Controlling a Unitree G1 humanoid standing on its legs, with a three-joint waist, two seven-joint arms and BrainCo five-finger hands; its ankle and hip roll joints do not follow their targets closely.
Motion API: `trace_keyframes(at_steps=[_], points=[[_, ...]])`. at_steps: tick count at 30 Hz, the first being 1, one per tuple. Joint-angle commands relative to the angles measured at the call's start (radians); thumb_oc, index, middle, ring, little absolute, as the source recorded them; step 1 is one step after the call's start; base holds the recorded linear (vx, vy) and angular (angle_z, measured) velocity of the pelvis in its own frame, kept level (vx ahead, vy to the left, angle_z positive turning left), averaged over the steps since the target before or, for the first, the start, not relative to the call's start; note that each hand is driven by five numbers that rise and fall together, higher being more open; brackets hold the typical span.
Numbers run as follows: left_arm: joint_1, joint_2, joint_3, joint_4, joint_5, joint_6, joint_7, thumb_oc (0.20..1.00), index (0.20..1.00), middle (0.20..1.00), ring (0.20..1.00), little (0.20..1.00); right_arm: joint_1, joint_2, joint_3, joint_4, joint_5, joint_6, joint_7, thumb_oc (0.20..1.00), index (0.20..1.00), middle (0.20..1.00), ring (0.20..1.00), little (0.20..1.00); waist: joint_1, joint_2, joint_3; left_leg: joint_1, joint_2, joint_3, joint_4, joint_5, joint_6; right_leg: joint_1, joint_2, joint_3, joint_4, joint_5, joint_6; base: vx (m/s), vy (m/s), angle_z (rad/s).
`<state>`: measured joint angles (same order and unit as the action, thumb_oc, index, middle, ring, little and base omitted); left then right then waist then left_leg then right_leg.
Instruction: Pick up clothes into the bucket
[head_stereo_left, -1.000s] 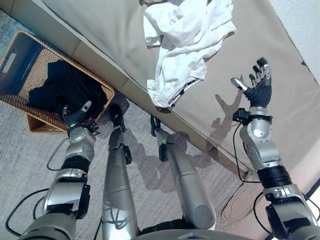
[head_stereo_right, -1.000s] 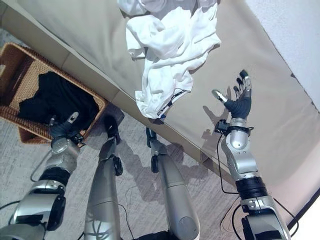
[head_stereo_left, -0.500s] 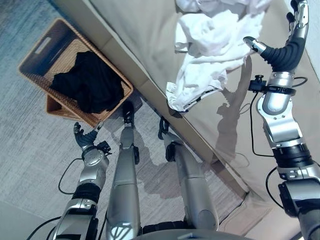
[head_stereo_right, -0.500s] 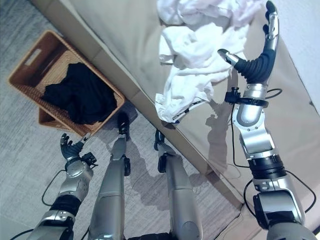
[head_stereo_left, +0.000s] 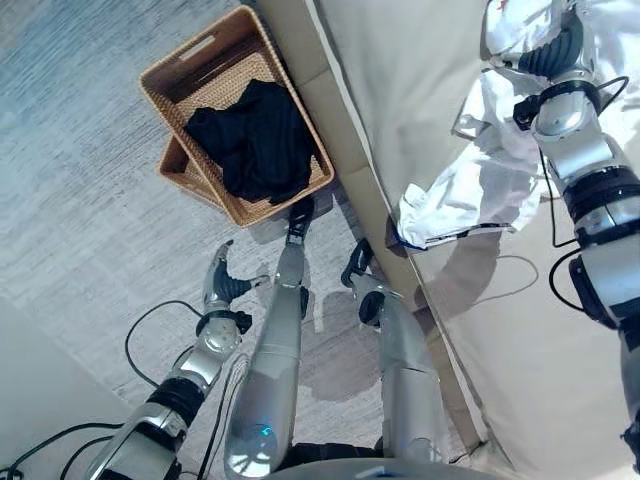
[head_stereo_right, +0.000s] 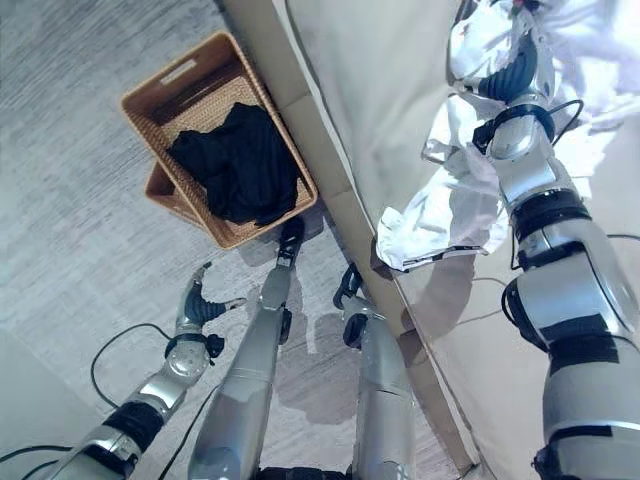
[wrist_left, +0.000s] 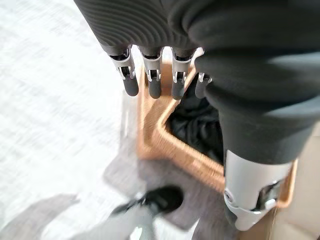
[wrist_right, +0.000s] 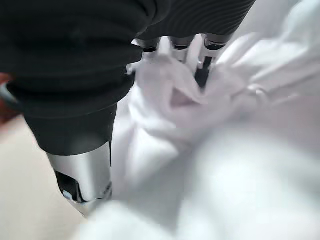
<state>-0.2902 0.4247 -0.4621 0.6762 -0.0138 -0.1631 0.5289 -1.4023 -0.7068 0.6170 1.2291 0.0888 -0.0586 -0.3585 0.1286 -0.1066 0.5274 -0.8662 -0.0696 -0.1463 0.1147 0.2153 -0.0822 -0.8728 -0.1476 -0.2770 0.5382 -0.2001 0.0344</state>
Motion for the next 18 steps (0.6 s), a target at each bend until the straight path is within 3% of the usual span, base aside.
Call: trace_keyframes(at_steps=[1, 4, 8, 9, 10, 11, 12, 18], points=[[-0.006, -0.039, -0.041, -0.029, 0.008, -0.018, -0.048, 1.0, 1.0, 1.0, 1.0, 1.0, -0.045, -0.082, 0.101, 0.05, -0.06, 0.036, 0.058, 1.0, 1.0, 1.0, 1.0, 1.0, -0.03, 0.08, -0.007, 0.025, 0.01, -0.015, 0.139, -0.193, 0.02, 0.04, -0.077, 0.034, -0.179, 0.175, 0.111, 0.02, -0.001, 0.18], [-0.01, -0.052, -0.07, -0.029, 0.006, -0.017, -0.06, 1.0, 1.0, 1.0, 1.0, 1.0, -0.053, -0.082, 0.092, 0.076, -0.037, 0.039, 0.064, 1.0, 1.0, 1.0, 1.0, 1.0, -0.027, 0.098, -0.007, 0.009, 0.002, -0.018, 0.143, -0.192, 0.022, 0.015, -0.082, 0.04, -0.151, 0.164, 0.109, 0.03, 0.014, 0.06], [-0.019, -0.065, -0.111, -0.024, 0.002, -0.014, -0.098, 1.0, 1.0, 1.0, 1.0, 1.0, -0.087, -0.091, 0.148, 0.179, -0.119, 0.08, 0.118, 1.0, 1.0, 1.0, 1.0, 1.0, -0.024, 0.127, -0.007, -0.014, -0.004, -0.025, 0.138, -0.182, 0.022, -0.013, -0.092, 0.036, -0.131, 0.157, 0.108, 0.02, 0.005, 0.09], [-0.022, -0.075, -0.121, -0.022, -0.011, -0.013, -0.103, 1.0, 1.0, 1.0, 1.0, 1.0, -0.09, -0.089, 0.143, 0.211, -0.146, 0.095, 0.121, 0.627, 0.627, 0.627, 0.627, 0.627, -0.025, 0.136, -0.007, -0.016, -0.005, -0.027, 0.135, -0.178, 0.021, -0.019, -0.092, 0.039, -0.132, 0.157, 0.107, 0.0, 0.0, 0.0], [-0.027, -0.079, -0.126, -0.02, -0.013, -0.01, -0.102, 1.0, 1.0, 1.0, 1.0, 1.0, -0.089, -0.092, 0.136, 0.223, -0.148, 0.1, 0.114, 0.47, 0.47, 0.47, 0.47, 0.47, -0.026, 0.139, -0.007, -0.017, -0.005, -0.025, 0.135, -0.178, 0.021, -0.019, -0.092, 0.041, -0.133, 0.157, 0.107, 0.0, 0.0, 0.0], [-0.027, -0.079, -0.127, -0.019, -0.013, -0.011, -0.102, 1.0, 1.0, 1.0, 1.0, 1.0, -0.089, -0.093, 0.136, 0.223, -0.148, 0.1, 0.114, 0.366, 0.366, 0.366, 0.366, 0.366, -0.026, 0.139, -0.007, -0.017, -0.005, -0.025, 0.135, -0.178, 0.021, -0.019, -0.092, 0.041, -0.133, 0.157, 0.107, 0.0, 0.0, 0.0], [-0.033, -0.086, -0.128, -0.019, -0.019, -0.008, -0.099, 1.0, 1.0, 1.0, 1.0, 1.0, -0.089, -0.101, 0.126, 0.224, -0.154, 0.103, 0.097, 0.2, 0.2, 0.2, 0.2, 0.2, -0.029, 0.141, -0.007, -0.017, -0.006, -0.021, 0.136, -0.178, 0.02, -0.021, -0.09, 0.045, -0.132, 0.157, 0.107, 0.0, 0.0, 0.0], [-0.058, -0.093, -0.131, -0.028, -0.021, -0.015, -0.063, 1.0, 1.0, 1.0, 1.0, 1.0, -0.108, -0.134, 0.088, 0.16, -0.081, 0.07, -0.007, 0.2, 0.2, 0.2, 0.2, 0.2, -0.044, 0.137, -0.007, -0.001, -0.004, -0.014, 0.136, -0.184, 0.02, -0.01, -0.085, 0.06, -0.133, 0.153, 0.109, -0.01, -0.001, 0.0]])
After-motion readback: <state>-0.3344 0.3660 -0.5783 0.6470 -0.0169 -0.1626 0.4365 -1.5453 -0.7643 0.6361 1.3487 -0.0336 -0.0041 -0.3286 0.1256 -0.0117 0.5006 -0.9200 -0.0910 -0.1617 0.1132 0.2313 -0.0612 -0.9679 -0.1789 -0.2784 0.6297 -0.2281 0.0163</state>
